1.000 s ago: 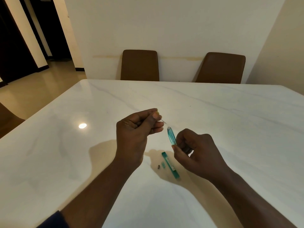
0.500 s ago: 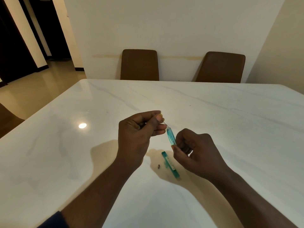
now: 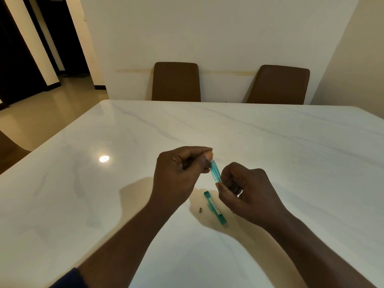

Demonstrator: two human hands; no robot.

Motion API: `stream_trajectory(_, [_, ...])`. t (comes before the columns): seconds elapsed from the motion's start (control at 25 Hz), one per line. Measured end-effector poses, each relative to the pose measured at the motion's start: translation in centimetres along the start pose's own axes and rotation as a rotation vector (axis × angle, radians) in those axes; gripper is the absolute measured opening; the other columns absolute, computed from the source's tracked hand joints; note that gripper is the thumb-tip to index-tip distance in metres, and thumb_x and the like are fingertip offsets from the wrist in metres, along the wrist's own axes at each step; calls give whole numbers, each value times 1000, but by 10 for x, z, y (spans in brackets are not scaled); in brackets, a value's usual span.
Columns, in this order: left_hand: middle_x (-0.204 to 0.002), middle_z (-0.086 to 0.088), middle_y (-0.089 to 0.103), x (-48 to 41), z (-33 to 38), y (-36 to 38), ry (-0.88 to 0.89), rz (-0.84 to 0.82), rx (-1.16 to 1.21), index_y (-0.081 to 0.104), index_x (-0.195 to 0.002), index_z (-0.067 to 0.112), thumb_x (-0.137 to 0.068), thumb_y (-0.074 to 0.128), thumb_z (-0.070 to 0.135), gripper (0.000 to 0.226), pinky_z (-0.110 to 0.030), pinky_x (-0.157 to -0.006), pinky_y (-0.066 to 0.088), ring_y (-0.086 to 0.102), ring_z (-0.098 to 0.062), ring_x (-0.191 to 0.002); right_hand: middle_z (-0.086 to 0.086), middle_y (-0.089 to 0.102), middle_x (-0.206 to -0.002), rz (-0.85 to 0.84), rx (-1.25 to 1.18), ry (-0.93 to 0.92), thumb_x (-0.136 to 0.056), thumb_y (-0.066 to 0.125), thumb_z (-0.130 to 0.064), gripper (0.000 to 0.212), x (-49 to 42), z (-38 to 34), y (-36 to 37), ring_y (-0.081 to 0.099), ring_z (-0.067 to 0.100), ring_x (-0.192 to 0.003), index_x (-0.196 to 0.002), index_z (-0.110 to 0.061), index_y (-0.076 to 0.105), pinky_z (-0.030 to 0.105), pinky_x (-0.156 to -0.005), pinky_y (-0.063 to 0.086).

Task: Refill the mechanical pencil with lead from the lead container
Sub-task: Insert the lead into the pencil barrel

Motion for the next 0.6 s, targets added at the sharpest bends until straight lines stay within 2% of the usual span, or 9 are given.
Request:
stream_trajectory(0.08, [-85, 7, 75, 2, -1, 3, 92, -53, -139, 76, -95, 24, -86, 68, 20, 13, -36, -70, 61, 72, -14, -75, -8, 69, -66, 7, -8, 5, -84, 63, -29, 15, 0, 0, 1, 65, 11, -63, -76, -26, 51, 33, -50, 48])
stream_trajectory(0.2, [-92, 9, 72, 1, -5, 3, 127, -95, -163, 74, -104, 26, -88, 61, 23, 21, -37, -72, 59, 70, -15, -85, 0, 73, -70, 29, -41, 31, -86, 61, -31, 15, 0, 3, 3, 67, 18, -63, -80, -18, 56, 40, -53, 50])
stream_trajectory(0.32, [-93, 8, 72, -2, -9, -1, 70, -97, -122, 72, -111, 24, -91, 56, 22, 26, -24, -69, 54, 68, -13, -82, -4, 76, -77, 47, -85, 70, -88, 63, -26, 10, 0, 6, 5, 70, 17, -70, -85, -17, 60, 43, -58, 54])
stream_trajectory(0.4, [-88, 8, 73, -4, -11, -5, 20, -57, -118, 73, -105, 25, -92, 57, 18, 22, -16, -66, 49, 66, -7, -76, -12, 74, -78, 74, -120, 97, -89, 65, -18, 6, 0, 6, 5, 72, 7, -75, -86, -15, 61, 37, -61, 56])
stream_trajectory(0.52, [-79, 8, 74, -7, -17, -14, -89, 23, -236, 76, -87, 27, -88, 65, 24, 12, -28, -68, 55, 68, -9, -73, -18, 71, -78, 148, -170, 135, -90, 63, -13, 3, -1, 5, 1, 72, 1, -74, -87, -14, 62, 31, -63, 58])
stream_trajectory(0.6, [-75, 8, 74, -7, -24, -18, -188, -96, -409, 75, -77, 24, -81, 71, 35, 12, -31, -69, 56, 68, -14, -73, -12, 73, -78, 239, -193, 133, -90, 63, -11, 2, -1, 6, -3, 73, 4, -71, -90, -10, 62, 32, -62, 60])
Point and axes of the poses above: each hand's wrist, its own x-axis away from the middle knuckle, its own y-axis out of the palm, z = x × y, the point moved 3 cm from there along -x, towards the middle knuckle
